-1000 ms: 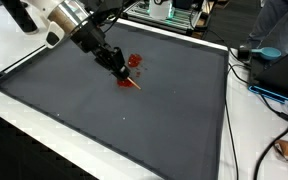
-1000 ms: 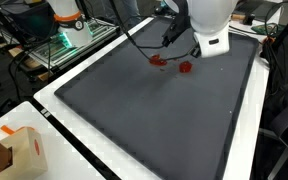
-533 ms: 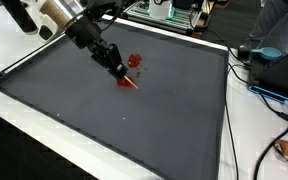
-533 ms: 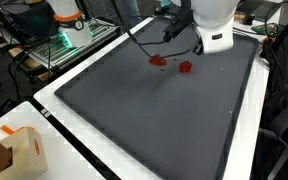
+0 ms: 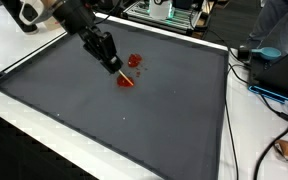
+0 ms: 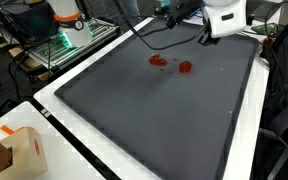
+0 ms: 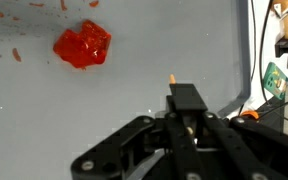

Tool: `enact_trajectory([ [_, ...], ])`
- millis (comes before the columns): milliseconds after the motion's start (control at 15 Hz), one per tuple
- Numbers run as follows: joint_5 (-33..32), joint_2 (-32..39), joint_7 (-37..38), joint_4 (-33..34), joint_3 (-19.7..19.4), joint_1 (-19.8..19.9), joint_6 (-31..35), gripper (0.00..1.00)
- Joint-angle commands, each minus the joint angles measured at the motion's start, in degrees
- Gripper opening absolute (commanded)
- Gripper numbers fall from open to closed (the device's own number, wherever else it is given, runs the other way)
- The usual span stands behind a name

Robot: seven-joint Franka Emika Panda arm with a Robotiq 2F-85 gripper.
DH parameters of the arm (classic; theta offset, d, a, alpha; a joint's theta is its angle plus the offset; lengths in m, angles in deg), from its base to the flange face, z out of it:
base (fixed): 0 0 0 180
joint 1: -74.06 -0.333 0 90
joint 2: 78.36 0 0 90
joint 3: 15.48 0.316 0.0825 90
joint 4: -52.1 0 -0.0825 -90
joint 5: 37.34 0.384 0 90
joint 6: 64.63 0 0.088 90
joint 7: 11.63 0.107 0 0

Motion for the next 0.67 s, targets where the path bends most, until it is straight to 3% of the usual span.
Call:
enact_trajectory([
  [0, -4.7, -2.2, 4.2, -0.6, -1.6, -1.8, -0.4, 0.03],
  [600, -18.5, -5.1, 12.6, -0.3, -3.5, -5.5, -2.5, 0.03],
])
